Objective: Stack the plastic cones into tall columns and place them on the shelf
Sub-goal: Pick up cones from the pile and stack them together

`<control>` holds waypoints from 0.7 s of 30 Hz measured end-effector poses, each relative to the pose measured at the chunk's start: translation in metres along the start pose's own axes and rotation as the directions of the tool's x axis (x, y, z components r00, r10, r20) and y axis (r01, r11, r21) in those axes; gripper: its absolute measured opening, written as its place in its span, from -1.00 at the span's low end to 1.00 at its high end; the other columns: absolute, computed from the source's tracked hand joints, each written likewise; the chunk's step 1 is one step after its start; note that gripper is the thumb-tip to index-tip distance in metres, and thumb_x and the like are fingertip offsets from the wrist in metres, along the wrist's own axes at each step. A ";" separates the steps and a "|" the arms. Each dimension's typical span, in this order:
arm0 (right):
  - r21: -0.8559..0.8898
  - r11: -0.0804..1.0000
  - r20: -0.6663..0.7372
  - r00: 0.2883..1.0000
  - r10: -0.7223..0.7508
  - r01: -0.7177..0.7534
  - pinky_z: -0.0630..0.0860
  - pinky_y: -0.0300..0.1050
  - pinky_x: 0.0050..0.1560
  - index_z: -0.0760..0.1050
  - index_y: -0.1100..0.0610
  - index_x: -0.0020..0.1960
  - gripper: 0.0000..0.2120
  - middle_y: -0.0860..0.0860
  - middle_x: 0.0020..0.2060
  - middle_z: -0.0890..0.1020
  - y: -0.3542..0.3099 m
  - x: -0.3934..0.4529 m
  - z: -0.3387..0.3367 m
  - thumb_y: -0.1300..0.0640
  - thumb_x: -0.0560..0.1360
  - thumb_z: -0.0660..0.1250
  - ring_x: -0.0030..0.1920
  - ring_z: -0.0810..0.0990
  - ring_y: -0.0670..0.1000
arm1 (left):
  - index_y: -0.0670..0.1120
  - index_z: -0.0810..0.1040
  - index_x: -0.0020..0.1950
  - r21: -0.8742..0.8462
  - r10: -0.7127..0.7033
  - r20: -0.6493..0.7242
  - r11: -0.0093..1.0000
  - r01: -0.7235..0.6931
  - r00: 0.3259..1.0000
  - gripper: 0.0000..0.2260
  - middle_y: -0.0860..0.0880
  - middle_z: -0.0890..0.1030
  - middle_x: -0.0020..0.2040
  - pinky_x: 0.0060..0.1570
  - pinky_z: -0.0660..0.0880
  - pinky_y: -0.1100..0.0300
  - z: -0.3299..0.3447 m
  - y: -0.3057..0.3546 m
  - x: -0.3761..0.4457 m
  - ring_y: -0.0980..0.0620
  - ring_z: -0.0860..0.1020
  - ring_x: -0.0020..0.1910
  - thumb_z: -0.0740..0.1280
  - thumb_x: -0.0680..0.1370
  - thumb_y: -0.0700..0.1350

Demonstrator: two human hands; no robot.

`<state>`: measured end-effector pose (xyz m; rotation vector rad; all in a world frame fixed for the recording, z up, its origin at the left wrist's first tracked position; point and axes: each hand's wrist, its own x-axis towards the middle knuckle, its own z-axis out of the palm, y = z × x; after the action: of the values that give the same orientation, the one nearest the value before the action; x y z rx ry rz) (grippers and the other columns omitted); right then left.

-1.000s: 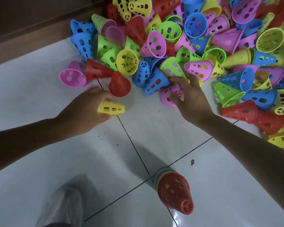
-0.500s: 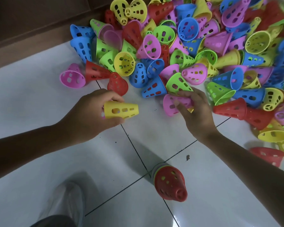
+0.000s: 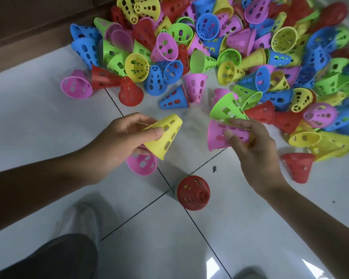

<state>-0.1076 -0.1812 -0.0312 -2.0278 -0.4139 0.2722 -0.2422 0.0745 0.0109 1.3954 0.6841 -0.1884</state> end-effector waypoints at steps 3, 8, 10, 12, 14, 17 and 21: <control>0.063 0.998 -0.015 1.000 0.005 -0.004 0.55 0.20 0.24 0.59 -0.12 0.19 -0.76 0.03 0.20 0.60 -0.011 -0.023 -0.014 -0.10 0.55 0.43 0.23 0.61 0.07 | -0.19 0.59 0.17 -0.150 0.003 0.000 0.989 -0.003 1.000 -0.62 -0.26 0.68 0.07 -0.03 0.66 0.10 0.012 0.003 -0.013 -0.13 0.69 -0.03 0.48 0.42 -0.05; 0.107 0.994 -0.045 0.999 0.004 0.001 0.59 0.17 0.16 0.60 -0.09 0.17 -0.78 0.05 0.20 0.60 -0.030 -0.064 -0.032 -0.06 0.54 0.43 0.17 0.62 0.06 | -0.12 0.56 0.05 -0.322 0.103 0.045 0.943 -0.083 0.994 -0.83 -0.14 0.69 -0.05 0.01 0.59 0.06 0.029 0.013 -0.033 -0.07 0.69 -0.09 0.38 0.50 -0.09; 0.127 0.992 -0.046 0.999 -0.002 0.008 0.57 0.16 0.16 0.60 -0.13 0.16 -0.77 0.04 0.21 0.60 -0.039 -0.080 -0.037 -0.11 0.53 0.44 0.15 0.61 0.05 | -0.09 0.58 0.02 -0.323 0.129 0.048 0.940 -0.107 0.990 -0.88 -0.14 0.69 -0.03 0.11 0.58 0.00 0.033 0.013 -0.039 -0.08 0.67 -0.04 0.43 0.52 -0.10; 0.106 0.993 -0.031 0.998 -0.046 0.049 0.54 0.13 0.23 0.60 -0.14 0.16 -0.77 0.02 0.24 0.58 -0.048 -0.095 -0.040 -0.11 0.52 0.43 0.24 0.59 0.03 | -0.08 0.59 0.02 -0.298 0.154 0.027 0.944 -0.139 0.988 -0.85 -0.15 0.69 -0.01 0.05 0.61 0.04 0.037 0.012 -0.044 -0.08 0.67 -0.03 0.39 0.49 -0.07; 0.018 0.995 0.000 0.995 -0.098 0.098 0.48 -0.08 0.30 0.59 -0.09 0.18 -0.78 0.02 0.27 0.55 -0.056 -0.105 -0.038 -0.04 0.55 0.43 0.31 0.53 -0.07 | -0.09 0.60 0.04 -0.262 0.164 -0.014 0.951 -0.162 0.986 -0.81 -0.18 0.68 0.02 -0.06 0.62 0.14 0.038 0.011 -0.046 -0.08 0.67 -0.03 0.40 0.47 -0.06; -0.109 0.983 0.043 0.989 -0.141 0.145 0.39 -0.41 0.24 0.61 0.01 0.21 -0.71 0.01 0.30 0.49 -0.062 -0.119 -0.028 -0.02 0.51 0.42 0.33 0.46 -0.22 | -0.11 0.59 0.10 -0.227 0.144 -0.077 0.961 -0.158 0.987 -0.73 -0.26 0.67 0.07 -0.12 0.60 0.19 0.036 0.005 -0.051 -0.12 0.66 0.00 0.43 0.45 -0.04; -0.176 0.975 0.101 0.988 -0.118 0.134 0.45 -0.28 0.27 0.61 -0.04 0.22 -0.69 -0.04 0.38 0.41 -0.049 -0.126 -0.008 -0.01 0.49 0.48 0.34 0.45 -0.20 | -0.14 0.58 0.13 -0.215 0.099 -0.138 0.968 -0.127 0.985 -0.66 -0.34 0.62 0.18 -0.11 0.61 0.14 0.031 -0.004 -0.058 -0.16 0.65 0.01 0.47 0.43 -0.01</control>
<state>-0.2291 -0.2167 0.0183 -2.1625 -0.6422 0.2560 -0.2803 0.0285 0.0396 1.2324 0.7048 0.0671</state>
